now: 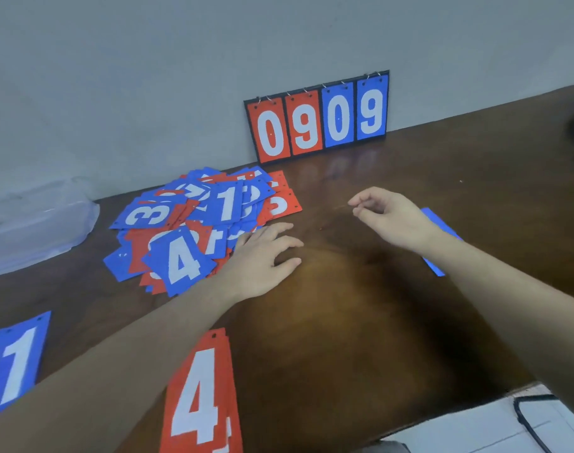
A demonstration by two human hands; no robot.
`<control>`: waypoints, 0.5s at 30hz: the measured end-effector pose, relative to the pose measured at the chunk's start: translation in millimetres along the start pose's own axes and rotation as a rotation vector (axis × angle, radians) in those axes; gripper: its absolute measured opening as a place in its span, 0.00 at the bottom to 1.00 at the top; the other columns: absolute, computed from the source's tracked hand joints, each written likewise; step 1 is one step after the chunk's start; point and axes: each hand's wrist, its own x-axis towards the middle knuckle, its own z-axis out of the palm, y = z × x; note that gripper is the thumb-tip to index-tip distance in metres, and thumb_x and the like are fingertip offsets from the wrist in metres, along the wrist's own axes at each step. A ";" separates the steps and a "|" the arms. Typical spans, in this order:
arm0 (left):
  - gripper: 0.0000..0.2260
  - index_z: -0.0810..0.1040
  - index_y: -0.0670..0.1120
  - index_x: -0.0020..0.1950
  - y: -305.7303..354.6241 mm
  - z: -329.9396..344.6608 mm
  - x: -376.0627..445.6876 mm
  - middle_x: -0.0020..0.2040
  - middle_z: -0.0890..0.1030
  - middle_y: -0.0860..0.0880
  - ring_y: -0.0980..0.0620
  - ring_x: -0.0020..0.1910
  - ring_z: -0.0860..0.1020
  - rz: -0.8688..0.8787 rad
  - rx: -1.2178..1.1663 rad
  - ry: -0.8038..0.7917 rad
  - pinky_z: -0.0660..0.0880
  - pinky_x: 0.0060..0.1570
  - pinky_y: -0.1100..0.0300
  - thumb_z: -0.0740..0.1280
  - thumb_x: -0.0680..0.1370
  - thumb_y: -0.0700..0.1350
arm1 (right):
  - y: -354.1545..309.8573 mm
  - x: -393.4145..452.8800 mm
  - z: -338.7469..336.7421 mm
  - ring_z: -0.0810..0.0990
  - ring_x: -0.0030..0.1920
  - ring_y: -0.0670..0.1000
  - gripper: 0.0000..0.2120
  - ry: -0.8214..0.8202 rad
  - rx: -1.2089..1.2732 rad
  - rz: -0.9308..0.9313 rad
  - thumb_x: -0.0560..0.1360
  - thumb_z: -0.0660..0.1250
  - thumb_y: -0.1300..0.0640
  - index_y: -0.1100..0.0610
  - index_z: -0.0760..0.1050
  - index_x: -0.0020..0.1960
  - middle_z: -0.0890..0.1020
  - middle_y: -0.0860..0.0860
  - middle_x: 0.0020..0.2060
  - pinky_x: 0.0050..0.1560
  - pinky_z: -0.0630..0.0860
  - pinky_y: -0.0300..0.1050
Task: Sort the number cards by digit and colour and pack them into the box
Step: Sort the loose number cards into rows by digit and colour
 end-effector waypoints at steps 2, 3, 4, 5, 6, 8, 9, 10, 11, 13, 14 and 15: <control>0.15 0.75 0.60 0.69 -26.8 -9.9 -25.5 0.78 0.62 0.58 0.57 0.77 0.58 -0.026 0.011 0.033 0.50 0.74 0.51 0.62 0.82 0.56 | -19.5 -3.8 26.6 0.81 0.53 0.44 0.05 -0.020 -0.039 -0.006 0.80 0.67 0.52 0.43 0.78 0.54 0.83 0.43 0.49 0.51 0.72 0.38; 0.15 0.75 0.60 0.69 -41.4 -14.6 -37.6 0.78 0.63 0.58 0.56 0.77 0.59 -0.043 0.020 0.048 0.50 0.74 0.51 0.63 0.82 0.56 | -29.0 -6.0 40.7 0.80 0.54 0.44 0.05 -0.032 -0.051 -0.008 0.80 0.67 0.52 0.43 0.78 0.55 0.83 0.43 0.49 0.52 0.72 0.38; 0.15 0.75 0.60 0.68 -55.1 -19.1 -48.7 0.77 0.64 0.57 0.55 0.77 0.60 -0.062 0.026 0.066 0.52 0.74 0.50 0.63 0.82 0.56 | -37.6 -8.3 54.4 0.80 0.54 0.44 0.06 -0.047 -0.056 -0.009 0.80 0.67 0.52 0.43 0.78 0.56 0.83 0.43 0.50 0.52 0.72 0.38; 0.14 0.75 0.59 0.68 -68.6 -23.0 -59.1 0.77 0.65 0.57 0.54 0.76 0.61 -0.087 0.027 0.083 0.53 0.73 0.49 0.63 0.82 0.55 | -46.2 -10.6 67.8 0.80 0.54 0.44 0.06 -0.064 -0.062 -0.012 0.81 0.66 0.52 0.44 0.78 0.56 0.82 0.43 0.50 0.51 0.71 0.36; 0.14 0.75 0.59 0.68 -82.0 -27.5 -70.3 0.76 0.66 0.56 0.54 0.76 0.62 -0.118 0.023 0.102 0.55 0.73 0.48 0.64 0.82 0.55 | -54.0 -11.5 82.8 0.79 0.53 0.44 0.06 -0.081 -0.066 -0.019 0.81 0.66 0.52 0.44 0.78 0.56 0.82 0.43 0.50 0.49 0.71 0.35; 0.15 0.75 0.58 0.68 -102.4 -34.5 -86.4 0.75 0.67 0.56 0.53 0.75 0.64 -0.180 0.010 0.127 0.58 0.72 0.46 0.64 0.82 0.55 | -64.6 -10.7 104.4 0.80 0.52 0.45 0.06 -0.109 -0.064 -0.024 0.80 0.67 0.53 0.44 0.78 0.56 0.83 0.44 0.49 0.48 0.70 0.35; 0.16 0.75 0.58 0.69 -113.8 -38.5 -94.7 0.75 0.67 0.56 0.53 0.75 0.64 -0.212 0.003 0.142 0.59 0.71 0.46 0.64 0.81 0.54 | -71.6 -8.2 115.3 0.80 0.51 0.45 0.06 -0.127 -0.065 -0.028 0.80 0.67 0.53 0.44 0.78 0.56 0.83 0.44 0.49 0.47 0.71 0.37; 0.16 0.74 0.57 0.69 -124.9 -41.9 -101.2 0.75 0.67 0.56 0.52 0.74 0.65 -0.238 -0.002 0.154 0.59 0.71 0.46 0.64 0.81 0.55 | -78.1 -3.9 124.3 0.80 0.50 0.44 0.06 -0.144 -0.072 -0.033 0.80 0.67 0.53 0.44 0.77 0.56 0.83 0.44 0.50 0.47 0.71 0.38; 0.17 0.74 0.57 0.70 -135.6 -44.6 -105.9 0.75 0.68 0.56 0.52 0.74 0.66 -0.260 -0.005 0.165 0.60 0.71 0.45 0.65 0.81 0.55 | -84.7 1.6 132.1 0.79 0.48 0.42 0.07 -0.159 -0.089 -0.040 0.80 0.66 0.54 0.44 0.77 0.56 0.82 0.44 0.50 0.46 0.70 0.38; 0.19 0.73 0.55 0.71 -155.4 -48.0 -111.7 0.73 0.69 0.57 0.53 0.73 0.67 -0.297 -0.023 0.187 0.63 0.71 0.45 0.66 0.80 0.57 | -95.2 15.8 145.7 0.78 0.46 0.40 0.08 -0.182 -0.126 -0.065 0.81 0.65 0.54 0.45 0.76 0.58 0.81 0.44 0.50 0.43 0.70 0.35; 0.20 0.73 0.55 0.71 -163.1 -49.2 -113.8 0.73 0.70 0.57 0.53 0.73 0.68 -0.312 -0.037 0.202 0.64 0.70 0.44 0.66 0.79 0.58 | -99.1 23.8 151.7 0.78 0.48 0.41 0.08 -0.188 -0.134 -0.073 0.81 0.65 0.54 0.46 0.76 0.58 0.81 0.44 0.50 0.42 0.70 0.33; 0.21 0.72 0.55 0.71 -170.3 -50.3 -114.7 0.72 0.71 0.58 0.54 0.72 0.68 -0.331 -0.052 0.219 0.65 0.70 0.44 0.67 0.79 0.58 | -102.9 31.6 157.4 0.78 0.49 0.42 0.08 -0.191 -0.135 -0.080 0.81 0.65 0.55 0.46 0.76 0.59 0.80 0.43 0.50 0.42 0.70 0.32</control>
